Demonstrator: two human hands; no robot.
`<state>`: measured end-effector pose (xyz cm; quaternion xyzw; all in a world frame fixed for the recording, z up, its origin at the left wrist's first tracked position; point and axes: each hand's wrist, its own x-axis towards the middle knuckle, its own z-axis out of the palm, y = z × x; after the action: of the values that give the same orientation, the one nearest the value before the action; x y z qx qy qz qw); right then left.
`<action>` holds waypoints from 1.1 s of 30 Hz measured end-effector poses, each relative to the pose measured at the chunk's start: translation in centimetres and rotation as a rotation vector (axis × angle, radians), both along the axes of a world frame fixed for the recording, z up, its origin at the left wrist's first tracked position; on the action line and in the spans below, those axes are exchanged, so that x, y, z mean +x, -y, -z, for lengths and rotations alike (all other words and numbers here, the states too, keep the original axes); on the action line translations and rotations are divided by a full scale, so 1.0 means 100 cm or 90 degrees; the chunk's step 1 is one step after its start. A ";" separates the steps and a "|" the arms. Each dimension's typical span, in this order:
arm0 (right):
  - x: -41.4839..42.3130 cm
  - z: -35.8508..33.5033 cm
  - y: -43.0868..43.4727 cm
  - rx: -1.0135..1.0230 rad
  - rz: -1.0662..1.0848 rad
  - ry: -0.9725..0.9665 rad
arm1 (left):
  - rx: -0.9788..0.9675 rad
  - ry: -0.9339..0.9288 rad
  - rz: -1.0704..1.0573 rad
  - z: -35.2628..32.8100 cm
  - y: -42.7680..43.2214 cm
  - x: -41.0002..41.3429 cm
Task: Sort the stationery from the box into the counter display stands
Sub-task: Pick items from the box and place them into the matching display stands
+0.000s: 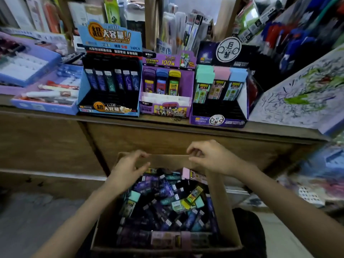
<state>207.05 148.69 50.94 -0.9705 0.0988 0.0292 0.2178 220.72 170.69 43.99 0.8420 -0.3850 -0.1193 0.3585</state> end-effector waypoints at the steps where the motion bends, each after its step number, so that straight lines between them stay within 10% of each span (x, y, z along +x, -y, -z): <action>1: -0.008 0.019 0.001 0.018 0.011 -0.036 | 0.033 -0.036 -0.009 0.020 -0.003 -0.004; 11: -0.041 0.183 -0.006 0.134 0.237 -0.129 | 0.304 -0.060 -0.082 0.150 -0.012 -0.024; 18: -0.040 0.222 -0.024 0.082 0.358 -0.131 | 0.271 -0.043 -0.232 0.166 -0.003 -0.030; 33: -0.057 0.233 -0.041 0.117 0.164 -0.182 | 0.300 0.017 0.025 0.164 -0.016 -0.055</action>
<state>201.33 152.77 27.59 -0.9119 0.2485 0.1474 0.2913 215.19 172.29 27.57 0.8962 -0.3676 -0.2018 0.1448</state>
